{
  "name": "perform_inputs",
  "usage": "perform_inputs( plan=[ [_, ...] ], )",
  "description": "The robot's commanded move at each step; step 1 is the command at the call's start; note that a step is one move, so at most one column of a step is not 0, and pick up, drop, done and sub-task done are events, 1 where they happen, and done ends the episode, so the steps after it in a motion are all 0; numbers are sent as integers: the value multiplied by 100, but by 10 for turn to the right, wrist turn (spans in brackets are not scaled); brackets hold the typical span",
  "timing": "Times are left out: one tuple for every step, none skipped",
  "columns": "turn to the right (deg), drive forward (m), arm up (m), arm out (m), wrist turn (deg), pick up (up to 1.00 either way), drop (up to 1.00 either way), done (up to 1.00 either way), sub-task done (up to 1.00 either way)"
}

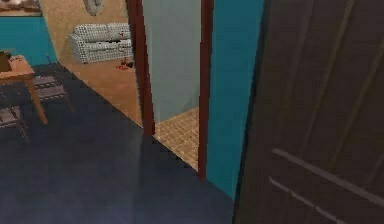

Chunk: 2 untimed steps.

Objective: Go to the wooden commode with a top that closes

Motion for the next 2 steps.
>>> perform_inputs(
  plan=[
    [0,45,0,0,0,0,0,0,0],
    [-330,0,0,0,0,0,0,0,0]
  ],
)
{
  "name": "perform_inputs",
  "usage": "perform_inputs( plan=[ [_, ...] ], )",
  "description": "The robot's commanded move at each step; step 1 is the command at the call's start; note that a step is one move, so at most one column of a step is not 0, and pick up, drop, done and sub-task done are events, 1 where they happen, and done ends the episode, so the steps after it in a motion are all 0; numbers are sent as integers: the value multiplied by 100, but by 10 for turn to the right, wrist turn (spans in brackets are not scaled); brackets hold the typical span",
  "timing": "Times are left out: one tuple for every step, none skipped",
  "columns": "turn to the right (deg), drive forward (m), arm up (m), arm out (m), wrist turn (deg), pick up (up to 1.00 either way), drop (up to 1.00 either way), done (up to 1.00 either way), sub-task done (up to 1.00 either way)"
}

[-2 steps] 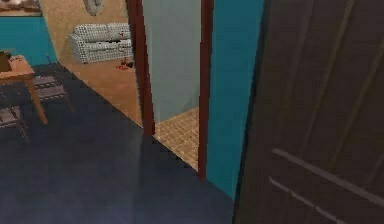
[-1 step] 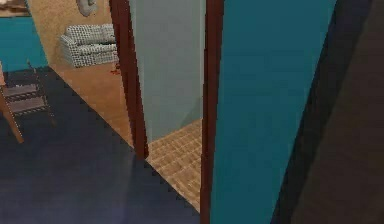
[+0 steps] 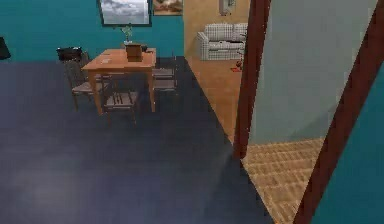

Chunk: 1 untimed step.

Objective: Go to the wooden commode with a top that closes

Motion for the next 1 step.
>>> perform_inputs(
  plan=[
    [0,100,0,0,0,0,0,0,0]
  ],
)
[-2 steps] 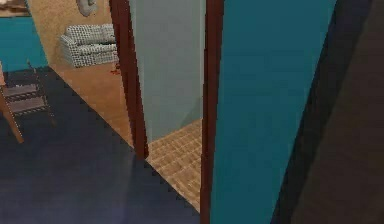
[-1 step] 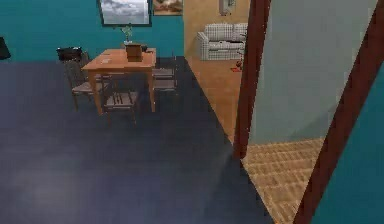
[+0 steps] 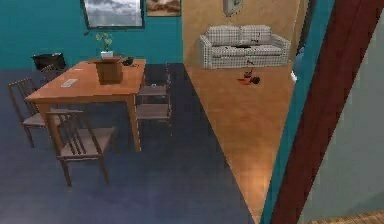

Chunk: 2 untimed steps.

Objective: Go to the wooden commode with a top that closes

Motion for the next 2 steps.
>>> perform_inputs(
  plan=[
    [0,95,0,0,0,0,0,0,0],
    [-450,0,0,0,0,0,0,0,0]
  ],
)
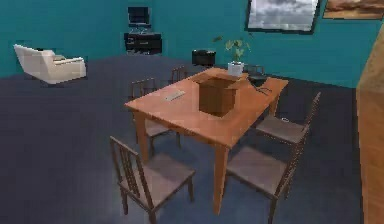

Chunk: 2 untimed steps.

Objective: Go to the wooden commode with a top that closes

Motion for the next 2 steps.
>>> perform_inputs(
  plan=[
    [-450,0,0,0,0,0,0,0,0],
    [-120,0,0,0,0,0,0,0,0]
  ],
)
